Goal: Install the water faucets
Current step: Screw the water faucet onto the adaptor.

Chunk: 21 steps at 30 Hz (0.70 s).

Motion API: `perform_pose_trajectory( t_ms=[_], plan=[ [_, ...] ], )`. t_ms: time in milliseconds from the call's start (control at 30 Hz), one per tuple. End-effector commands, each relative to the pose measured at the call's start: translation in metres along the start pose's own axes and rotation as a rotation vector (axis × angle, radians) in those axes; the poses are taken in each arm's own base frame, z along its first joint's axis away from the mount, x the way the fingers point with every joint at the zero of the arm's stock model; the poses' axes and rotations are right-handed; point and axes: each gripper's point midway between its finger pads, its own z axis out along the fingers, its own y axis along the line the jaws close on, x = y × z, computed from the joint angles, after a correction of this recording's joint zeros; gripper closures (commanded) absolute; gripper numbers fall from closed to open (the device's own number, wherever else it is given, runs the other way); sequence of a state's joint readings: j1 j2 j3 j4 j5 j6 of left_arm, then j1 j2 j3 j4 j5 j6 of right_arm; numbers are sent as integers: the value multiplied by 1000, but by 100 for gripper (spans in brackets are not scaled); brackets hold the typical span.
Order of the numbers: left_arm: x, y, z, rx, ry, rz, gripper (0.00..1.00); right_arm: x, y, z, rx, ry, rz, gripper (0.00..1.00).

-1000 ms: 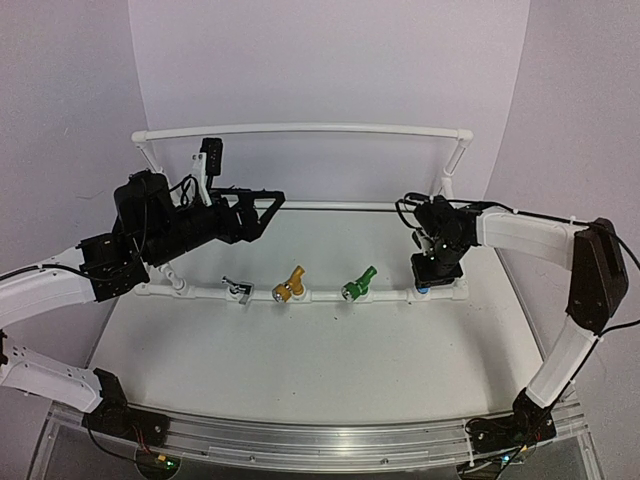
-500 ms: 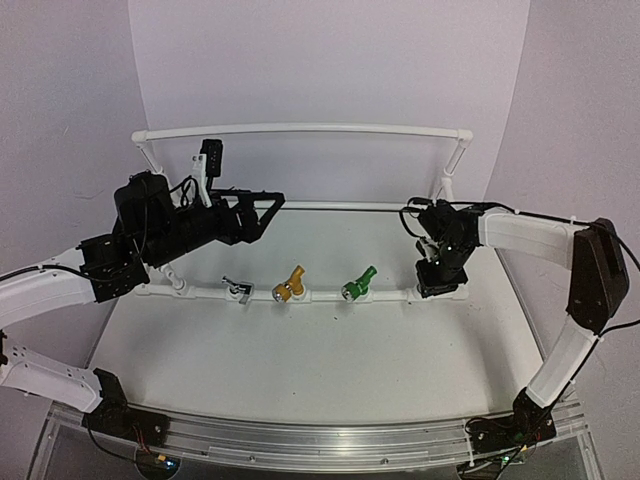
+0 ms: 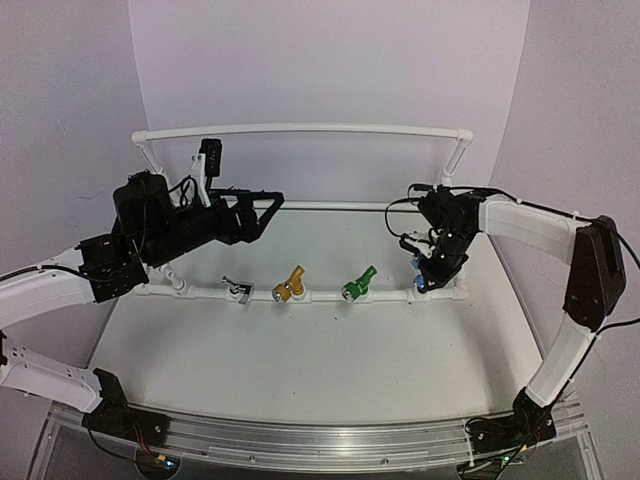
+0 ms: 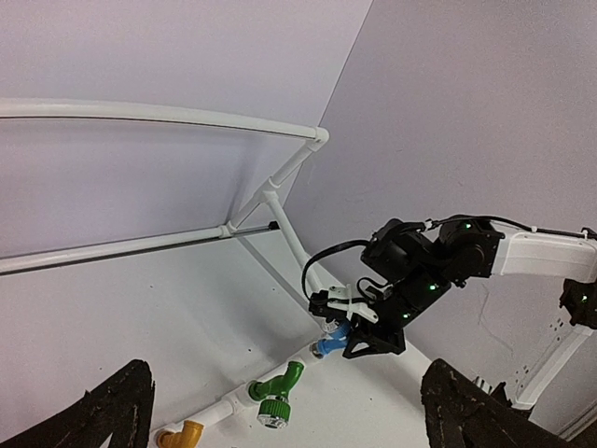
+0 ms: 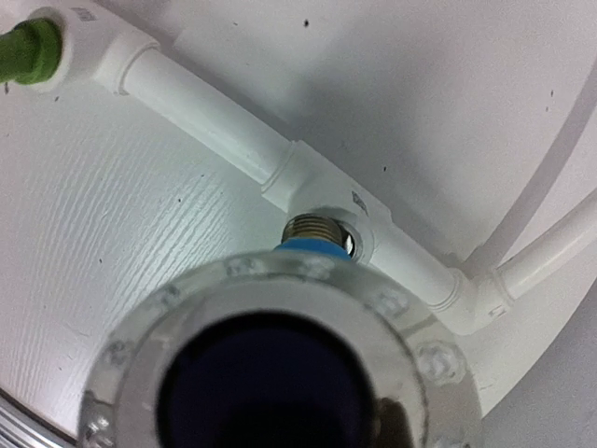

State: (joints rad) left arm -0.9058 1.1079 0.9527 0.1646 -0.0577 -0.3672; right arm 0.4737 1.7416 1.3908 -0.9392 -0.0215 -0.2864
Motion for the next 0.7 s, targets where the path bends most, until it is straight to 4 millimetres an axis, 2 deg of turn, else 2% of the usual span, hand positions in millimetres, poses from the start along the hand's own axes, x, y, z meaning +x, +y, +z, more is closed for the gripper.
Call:
perform_pose_trajectory(
  t_ms=[0, 100, 300, 467, 667],
  plan=[
    [-19, -1, -9, -4, -61, -3, 0, -8, -4, -33, 29, -25, -309, 100],
    [-17, 0, -7, -5, -56, -1, 0, 3, -8, -34, 70, 43, -471, 100],
    [-18, -1, -7, -6, -55, 1, 0, 6, -9, -33, 200, 148, -659, 100],
    [-18, 0, -9, -11, -56, 1, 0, -1, -5, -32, 257, 183, -695, 100],
    [-20, 1, -11, -15, -58, 3, 0, 0, -14, -23, 311, 261, -703, 100]
  ],
)
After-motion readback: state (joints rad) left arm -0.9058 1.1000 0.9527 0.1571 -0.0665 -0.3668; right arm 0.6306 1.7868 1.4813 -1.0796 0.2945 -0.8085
